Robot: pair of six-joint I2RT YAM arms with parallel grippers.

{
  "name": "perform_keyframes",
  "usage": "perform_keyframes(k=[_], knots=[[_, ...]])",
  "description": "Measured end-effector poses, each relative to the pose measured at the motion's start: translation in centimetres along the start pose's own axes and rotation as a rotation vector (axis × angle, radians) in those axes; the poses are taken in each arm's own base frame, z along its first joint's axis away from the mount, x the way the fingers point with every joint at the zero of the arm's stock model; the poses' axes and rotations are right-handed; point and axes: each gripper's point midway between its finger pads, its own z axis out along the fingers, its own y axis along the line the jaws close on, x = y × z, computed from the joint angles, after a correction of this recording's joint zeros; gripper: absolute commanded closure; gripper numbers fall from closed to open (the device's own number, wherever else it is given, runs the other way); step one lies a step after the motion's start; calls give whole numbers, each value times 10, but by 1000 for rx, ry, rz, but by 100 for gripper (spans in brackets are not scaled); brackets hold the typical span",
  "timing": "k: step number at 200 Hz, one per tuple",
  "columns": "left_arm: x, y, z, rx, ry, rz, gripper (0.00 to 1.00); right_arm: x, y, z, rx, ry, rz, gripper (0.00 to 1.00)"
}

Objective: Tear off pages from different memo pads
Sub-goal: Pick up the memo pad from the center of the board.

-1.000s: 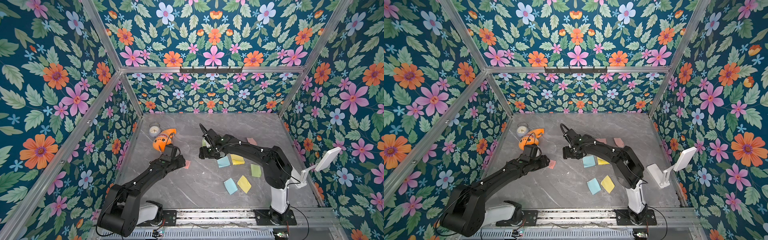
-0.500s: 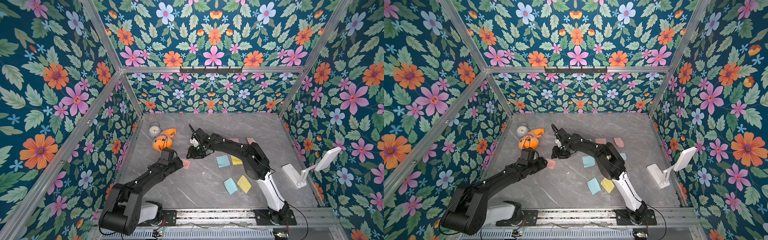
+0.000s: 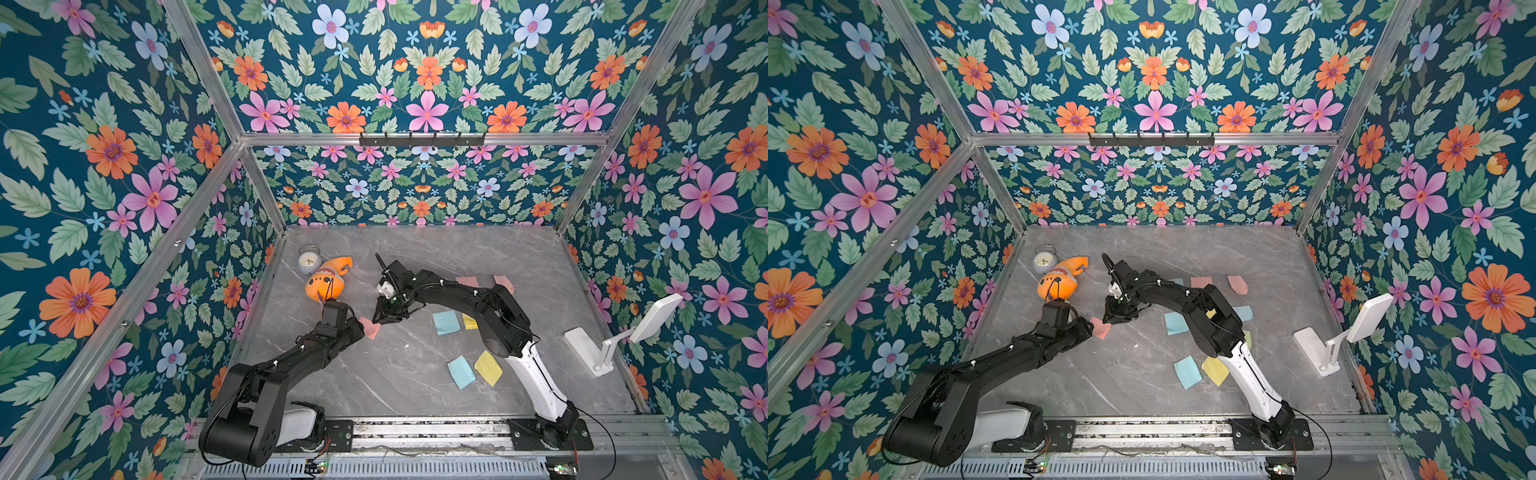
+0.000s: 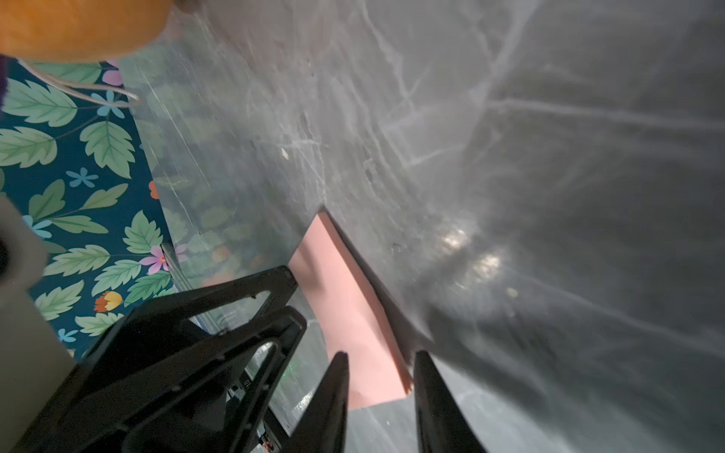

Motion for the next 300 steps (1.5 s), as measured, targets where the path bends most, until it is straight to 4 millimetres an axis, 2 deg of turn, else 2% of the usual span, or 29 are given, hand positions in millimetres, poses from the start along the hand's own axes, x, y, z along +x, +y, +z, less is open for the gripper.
perform_keyframes(k=[23, 73, 109, 137, 165, 194, 219, 234, 266, 300], knots=[[-1, -2, 3, 12, -7, 1, 63, 5, 1, 4, -7, 12, 6, 73], [0, -5, 4, 35, 1, 3, 71, 2, 11, 1, -54, -7, 9, 82], [4, -6, 4, 41, 22, 2, 73, 3, 11, 2, -67, -18, 23, 89], [7, -8, 2, 48, 37, -4, 71, 4, 9, 3, -74, -25, 45, 97], [-3, -18, -11, 77, 17, -12, 58, 4, 14, -4, -97, -50, 48, 100], [-38, -36, -35, 142, -76, -15, 43, 4, 16, -24, -127, -98, 57, 100], [-51, -49, -47, 241, -111, -10, 35, 4, 10, -51, -157, -160, 83, 100], [-48, -58, -48, 318, -102, -11, 34, 7, 6, -71, -176, -201, 95, 100], [-33, -86, -45, 498, -50, -39, 35, 27, 1, -107, -221, -253, 124, 100], [-20, -133, -48, 668, 7, -8, 40, 49, -12, -130, -270, -279, 198, 100]])
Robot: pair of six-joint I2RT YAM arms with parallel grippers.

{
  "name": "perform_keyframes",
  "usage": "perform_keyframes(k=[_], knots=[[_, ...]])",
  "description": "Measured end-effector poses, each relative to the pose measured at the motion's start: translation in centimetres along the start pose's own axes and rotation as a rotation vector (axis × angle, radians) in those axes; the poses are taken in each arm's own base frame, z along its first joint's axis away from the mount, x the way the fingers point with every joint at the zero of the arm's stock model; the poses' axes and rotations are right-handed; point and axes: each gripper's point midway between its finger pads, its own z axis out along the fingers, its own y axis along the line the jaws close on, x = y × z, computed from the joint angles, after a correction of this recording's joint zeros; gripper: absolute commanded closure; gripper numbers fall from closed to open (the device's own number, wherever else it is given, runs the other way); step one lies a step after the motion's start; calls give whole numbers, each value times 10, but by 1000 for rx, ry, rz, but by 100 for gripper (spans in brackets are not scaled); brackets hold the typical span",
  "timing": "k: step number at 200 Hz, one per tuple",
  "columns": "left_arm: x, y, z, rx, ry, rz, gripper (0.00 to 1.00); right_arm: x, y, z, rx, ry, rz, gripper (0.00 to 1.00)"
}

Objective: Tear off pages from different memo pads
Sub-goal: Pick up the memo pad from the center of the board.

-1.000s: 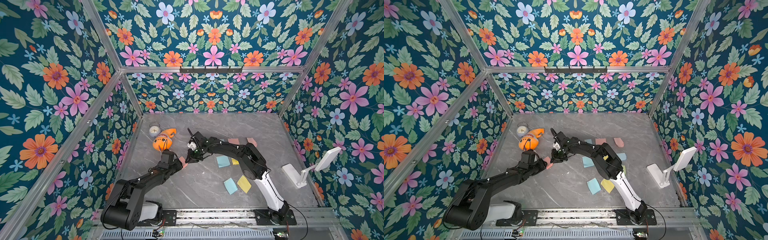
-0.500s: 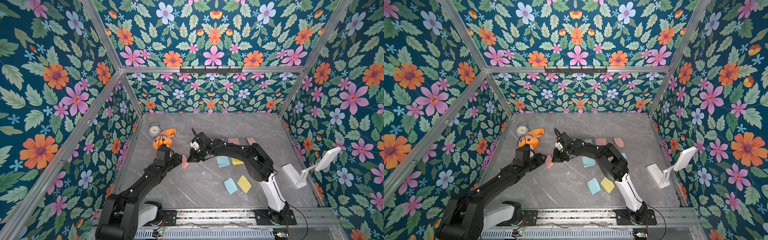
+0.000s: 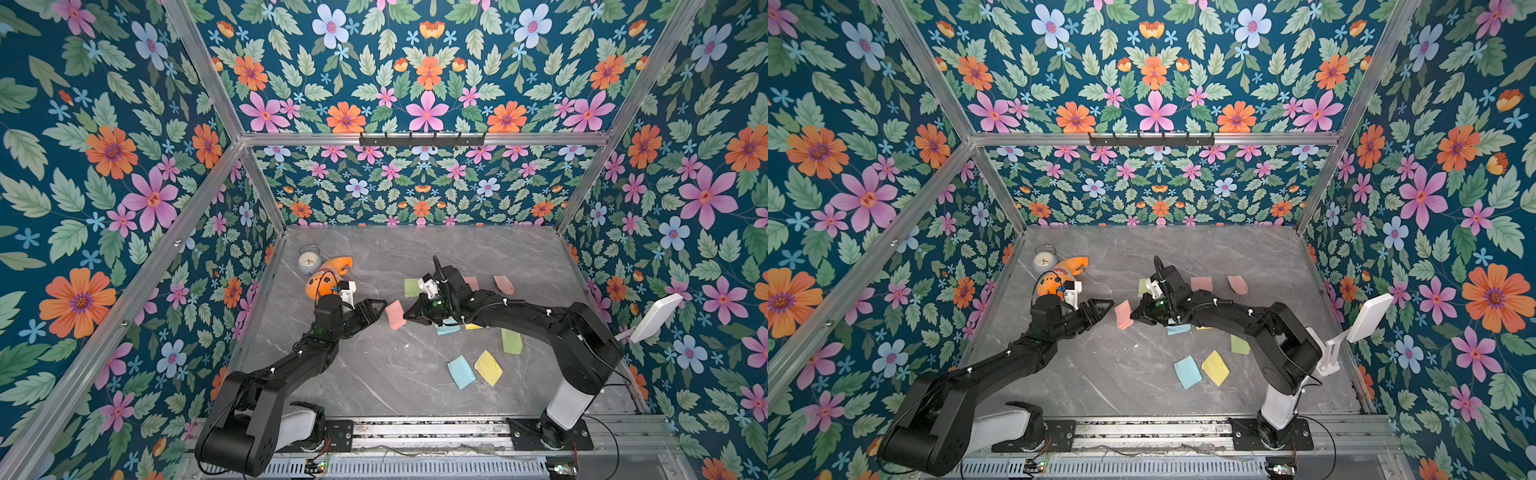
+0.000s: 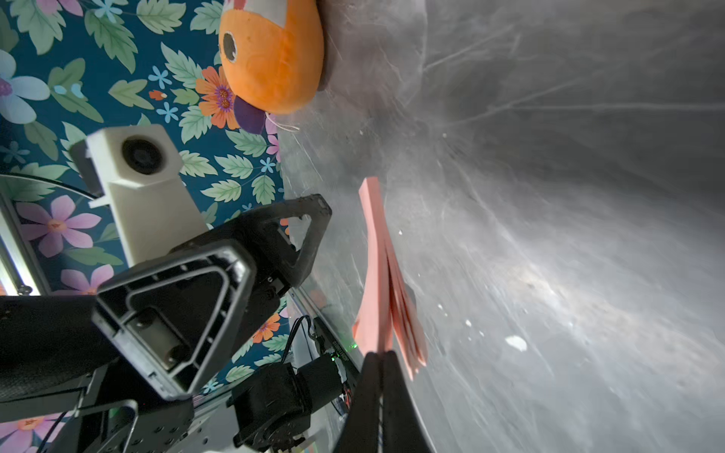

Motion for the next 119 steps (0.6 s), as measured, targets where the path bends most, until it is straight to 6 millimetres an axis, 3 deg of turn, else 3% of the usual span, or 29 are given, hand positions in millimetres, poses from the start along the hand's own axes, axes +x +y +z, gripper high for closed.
perform_keyframes(k=[22, 65, 119], knots=[[0, -14, 12, 56, 21, 8, 41, 4, 3, -19, -42, -26, 33, 100], [10, -22, 24, 85, 71, 1, 41, 8, 9, -42, -98, -68, 51, 100], [25, -36, 37, 122, 125, -6, 65, 14, 6, -48, -113, -68, 71, 100]])
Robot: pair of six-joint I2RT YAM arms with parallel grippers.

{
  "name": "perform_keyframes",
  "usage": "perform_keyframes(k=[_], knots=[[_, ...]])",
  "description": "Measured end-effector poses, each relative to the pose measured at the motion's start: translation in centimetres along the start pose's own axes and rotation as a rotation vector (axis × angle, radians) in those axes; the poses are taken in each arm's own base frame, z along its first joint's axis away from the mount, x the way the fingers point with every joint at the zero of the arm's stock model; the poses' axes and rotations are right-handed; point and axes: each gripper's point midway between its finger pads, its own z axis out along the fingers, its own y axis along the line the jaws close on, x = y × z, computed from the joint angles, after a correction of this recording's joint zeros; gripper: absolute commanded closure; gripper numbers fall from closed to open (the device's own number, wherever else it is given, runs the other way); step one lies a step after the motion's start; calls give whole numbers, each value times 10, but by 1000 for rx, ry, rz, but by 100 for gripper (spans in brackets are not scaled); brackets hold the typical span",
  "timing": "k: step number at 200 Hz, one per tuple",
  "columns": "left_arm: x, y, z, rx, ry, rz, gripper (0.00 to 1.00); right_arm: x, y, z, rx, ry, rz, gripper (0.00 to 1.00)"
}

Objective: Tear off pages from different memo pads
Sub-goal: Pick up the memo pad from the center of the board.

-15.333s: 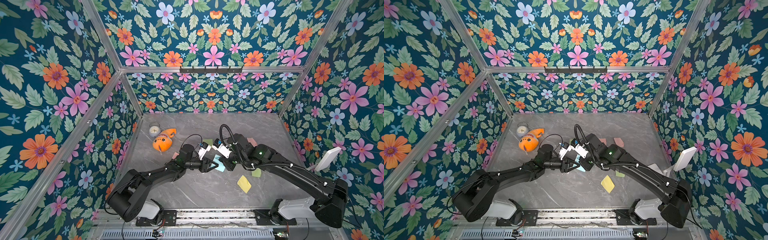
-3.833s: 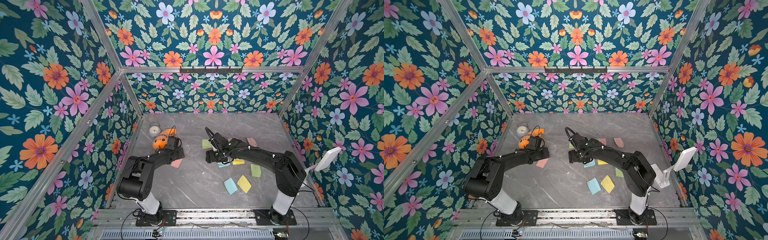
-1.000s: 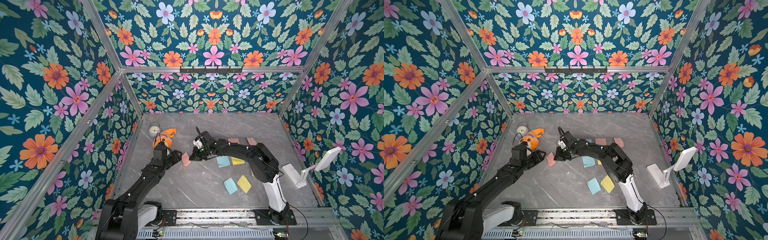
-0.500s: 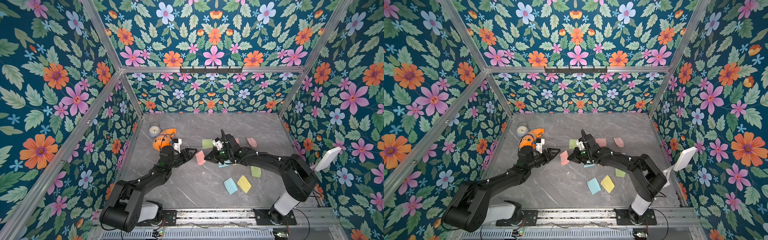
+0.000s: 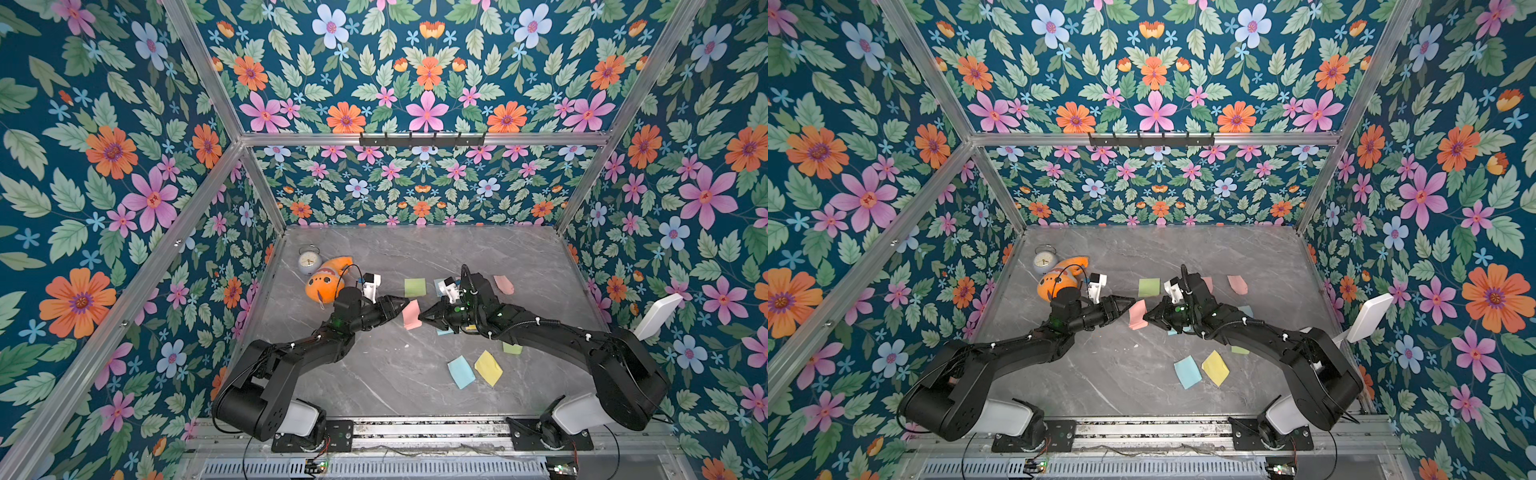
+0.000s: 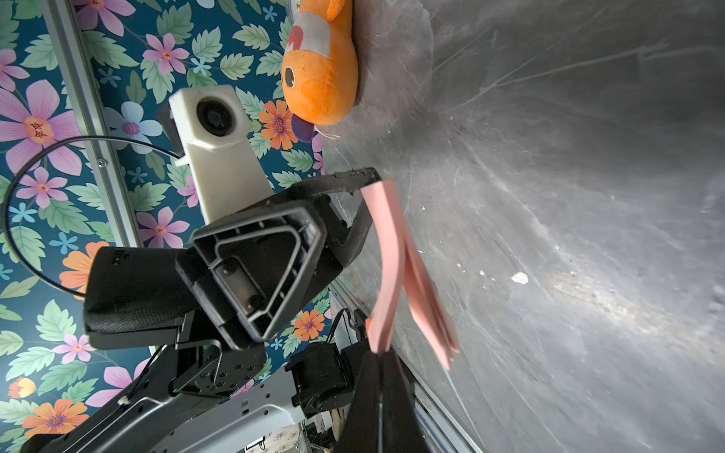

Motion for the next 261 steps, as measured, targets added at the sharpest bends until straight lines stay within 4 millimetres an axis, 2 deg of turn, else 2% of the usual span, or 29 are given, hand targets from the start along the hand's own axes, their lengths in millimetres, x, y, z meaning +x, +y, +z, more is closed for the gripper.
perform_keyframes(k=[26, 45, 70, 84, 102, 133, 158, 187, 230, 254, 261], knots=[[1, -1, 2, 7, 13, -6, 78, 1, -4, -1, -3, -3, 6, 100], [1, -5, 2, 19, 20, -15, 80, 1, -8, -2, 2, -3, 14, 100], [0, -8, 3, 29, 28, -10, 55, 3, -7, -3, -3, -1, 19, 100], [2, -5, 4, 18, 37, -12, 46, 3, -3, -6, -12, -4, 11, 100], [5, 0, 3, 1, 44, -13, 43, 2, 4, -12, -30, -14, 0, 100], [7, 3, 3, -4, 45, -16, 43, 2, 7, -14, -40, -15, -3, 100], [6, -2, 4, 22, 39, -26, 49, 3, 7, -13, -48, -5, 5, 100], [4, -12, 4, 58, 38, -5, 64, 3, 8, -10, -65, 4, 14, 100], [5, -14, 4, 69, 46, -4, 81, 6, 6, -8, -74, 20, 34, 100], [5, -14, 5, 70, 48, -6, 100, 6, 6, -8, -75, 22, 36, 100], [4, -15, 5, 71, 49, -4, 100, 6, 6, -8, -75, 21, 36, 94]])
